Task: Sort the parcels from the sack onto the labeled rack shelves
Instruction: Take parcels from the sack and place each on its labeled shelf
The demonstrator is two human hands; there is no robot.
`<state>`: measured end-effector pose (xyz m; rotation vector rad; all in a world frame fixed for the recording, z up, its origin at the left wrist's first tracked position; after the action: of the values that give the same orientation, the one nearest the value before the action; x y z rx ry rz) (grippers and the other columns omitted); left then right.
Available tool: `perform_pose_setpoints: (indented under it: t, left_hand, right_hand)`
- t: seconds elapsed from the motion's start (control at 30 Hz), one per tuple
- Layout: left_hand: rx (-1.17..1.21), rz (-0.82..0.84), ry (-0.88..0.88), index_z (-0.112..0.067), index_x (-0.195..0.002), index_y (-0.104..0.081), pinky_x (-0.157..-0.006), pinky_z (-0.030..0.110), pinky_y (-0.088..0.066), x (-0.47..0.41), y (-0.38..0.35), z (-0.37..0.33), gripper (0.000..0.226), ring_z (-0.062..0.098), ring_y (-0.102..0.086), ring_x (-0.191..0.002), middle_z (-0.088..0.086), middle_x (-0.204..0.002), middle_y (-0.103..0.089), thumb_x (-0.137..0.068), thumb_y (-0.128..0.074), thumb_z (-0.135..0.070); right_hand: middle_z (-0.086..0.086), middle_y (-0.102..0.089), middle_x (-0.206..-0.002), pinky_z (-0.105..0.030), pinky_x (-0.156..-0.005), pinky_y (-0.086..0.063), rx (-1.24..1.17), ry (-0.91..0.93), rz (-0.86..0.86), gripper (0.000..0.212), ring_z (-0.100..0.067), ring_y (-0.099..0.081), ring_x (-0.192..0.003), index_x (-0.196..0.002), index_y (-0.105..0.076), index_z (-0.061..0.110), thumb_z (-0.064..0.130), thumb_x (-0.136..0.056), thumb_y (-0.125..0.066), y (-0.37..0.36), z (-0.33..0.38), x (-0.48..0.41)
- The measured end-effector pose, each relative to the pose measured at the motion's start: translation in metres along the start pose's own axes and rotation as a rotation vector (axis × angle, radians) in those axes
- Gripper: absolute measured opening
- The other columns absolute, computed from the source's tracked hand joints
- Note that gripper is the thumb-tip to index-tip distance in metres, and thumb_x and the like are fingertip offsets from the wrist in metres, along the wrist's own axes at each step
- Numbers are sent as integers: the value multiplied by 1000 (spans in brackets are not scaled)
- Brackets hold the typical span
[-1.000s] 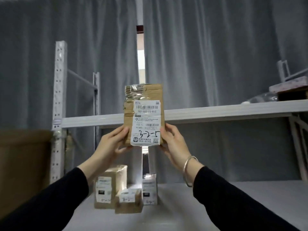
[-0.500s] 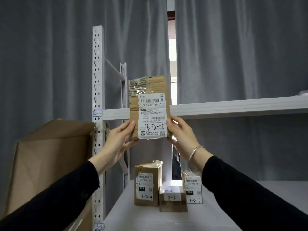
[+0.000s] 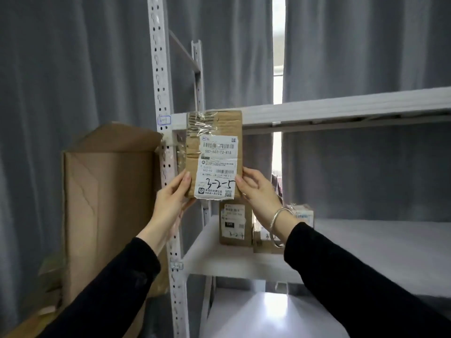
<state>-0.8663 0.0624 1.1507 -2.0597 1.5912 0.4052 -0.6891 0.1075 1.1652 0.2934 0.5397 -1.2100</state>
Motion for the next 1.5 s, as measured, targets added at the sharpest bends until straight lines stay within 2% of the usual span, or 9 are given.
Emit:
perform_pose_setpoints:
  t: [0.2, 0.33, 0.47, 0.7, 0.8, 0.93, 1.13, 1.27, 1.5]
  left_hand:
    - [-25, -76, 248, -7, -132, -51, -97, 34, -48, 71, 23, 115, 43, 22, -62, -110, 15, -120, -65, -94, -48, -27]
    - [-45, -96, 351, -1, -132, -50, -72, 16, -54, 117, 32, 167, 42, 5, -68, -83, 18, -117, -65, -96, -45, -23]
    - [-38, -90, 400, -12, -127, -56, -67, 13, -53, 144, 32, 193, 34, 2, -69, -84, 4, -109, -69, -98, -43, -23]
    - [-4, -25, 386, -8, -131, -52, -83, 22, -55, 121, -4, 201, 38, 20, -63, -109, 7, -118, -66, -97, -43, -22]
    - [-17, 101, 334, -11, -128, -55, -83, 22, -55, 102, -58, 204, 34, 14, -66, -102, 3, -114, -68, -97, -45, -19]
    - [-33, 319, 289, -8, -125, -58, -97, 34, -50, 97, -152, 210, 32, 20, -64, -107, 6, -114, -69, -96, -48, -18]
    - [56, 515, 213, -24, -126, -53, -95, 21, -48, 99, -260, 218, 34, 6, -63, -107, -3, -118, -66, -95, -49, -13]
    - [50, 476, 200, -23, -126, -52, -95, 20, -48, 73, -294, 237, 34, 8, -64, -104, -1, -115, -67, -95, -49, -12]
    - [-56, 264, 178, -9, -130, -46, -72, -1, -44, 24, -312, 285, 38, -21, -59, -78, -8, -115, -57, -93, -50, -3]
  right_hand:
    - [-8, -61, -113, -38, -99, -47, 16, -197, -27, 30, -24, -58, -113, -120, -51, 13, 11, -90, -56, 14, -112, 70]
    - [-12, -61, -123, -32, -95, -49, -86, -357, -63, 37, -24, -58, -116, -126, -49, 7, 8, -90, -56, 19, -173, 122]
    - [-17, -58, -128, -30, -93, -48, -133, -433, -98, 38, -25, -56, -116, -126, -48, 6, 5, -89, -56, 25, -201, 147]
    - [-14, -57, -129, -41, -107, -41, -64, -361, -186, 42, -23, -54, -121, -129, -50, 5, 7, -88, -59, 62, -186, 140]
    - [-16, -57, -128, -29, -99, -47, -6, -296, -306, 44, -22, -56, -116, -131, -48, -1, 1, -88, -57, 110, -163, 141]
    - [-15, -57, -130, -39, -105, -42, 101, -242, -466, 45, -26, -56, -119, -133, -46, 3, 3, -89, -56, 195, -132, 160]
    - [-15, -56, -130, -22, -93, -48, 200, -191, -629, 44, -22, -56, -113, -136, -43, 3, 0, -92, -50, 285, -103, 180]
    - [-16, -54, -132, -41, -104, -44, 263, -184, -588, 44, -27, -55, -120, -136, -43, 3, 1, -92, -50, 323, -105, 148]
    - [-16, -54, -132, -36, -104, -44, 308, -238, -436, 44, -23, -55, -119, -134, -45, 1, -4, -90, -50, 368, -155, 73]
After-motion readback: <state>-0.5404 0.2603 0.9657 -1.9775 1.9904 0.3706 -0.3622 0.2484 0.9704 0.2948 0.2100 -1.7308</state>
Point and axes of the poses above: each hand's wrist, its own x-axis away from the middle knuckle, its own y-axis out of the back of the hand, z = x × y, the point moved 5 cm from there along -x, towards the middle knuckle
